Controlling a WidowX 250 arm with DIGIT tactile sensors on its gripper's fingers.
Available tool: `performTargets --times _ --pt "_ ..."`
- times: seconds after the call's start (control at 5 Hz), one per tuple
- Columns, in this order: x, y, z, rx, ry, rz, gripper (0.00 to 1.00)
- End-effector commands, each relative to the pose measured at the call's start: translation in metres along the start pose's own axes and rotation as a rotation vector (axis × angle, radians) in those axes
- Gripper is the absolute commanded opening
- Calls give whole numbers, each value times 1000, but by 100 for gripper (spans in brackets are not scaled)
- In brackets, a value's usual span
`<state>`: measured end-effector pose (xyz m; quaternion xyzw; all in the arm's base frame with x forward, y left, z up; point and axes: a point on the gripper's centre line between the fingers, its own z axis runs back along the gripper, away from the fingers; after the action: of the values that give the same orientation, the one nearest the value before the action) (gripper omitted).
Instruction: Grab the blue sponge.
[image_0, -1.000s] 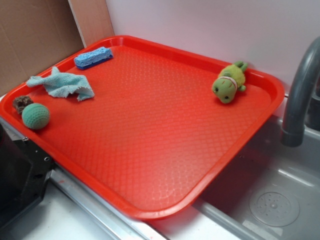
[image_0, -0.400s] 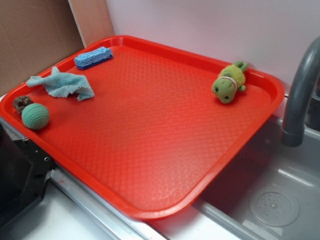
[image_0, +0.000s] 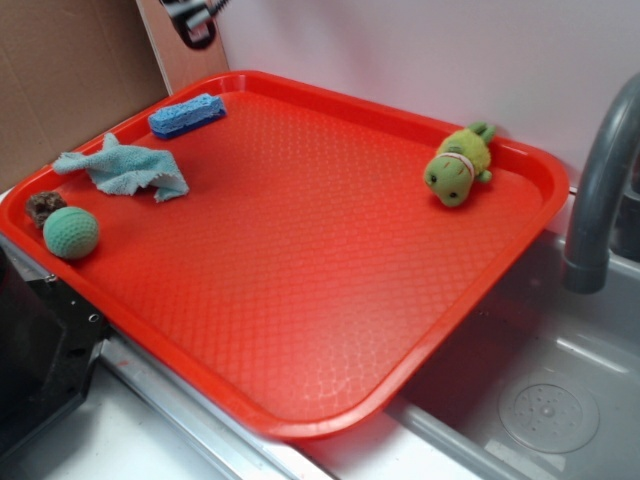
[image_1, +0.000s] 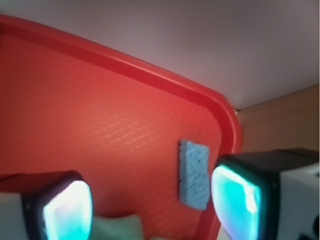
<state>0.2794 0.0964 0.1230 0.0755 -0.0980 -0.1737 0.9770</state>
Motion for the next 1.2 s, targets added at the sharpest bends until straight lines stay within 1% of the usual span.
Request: performTargets --times 0.0,0.2,0.4,0.8,1.0 --pt "3 14 -16 178 16 105 100" --pt "-7 30 -34 117 16 176 100" --pt "-11 44 -58 52 60 194 100" --pt "-17 53 -76 18 108 208 100" --pt "-21 55 -93 -16 156 218 100"
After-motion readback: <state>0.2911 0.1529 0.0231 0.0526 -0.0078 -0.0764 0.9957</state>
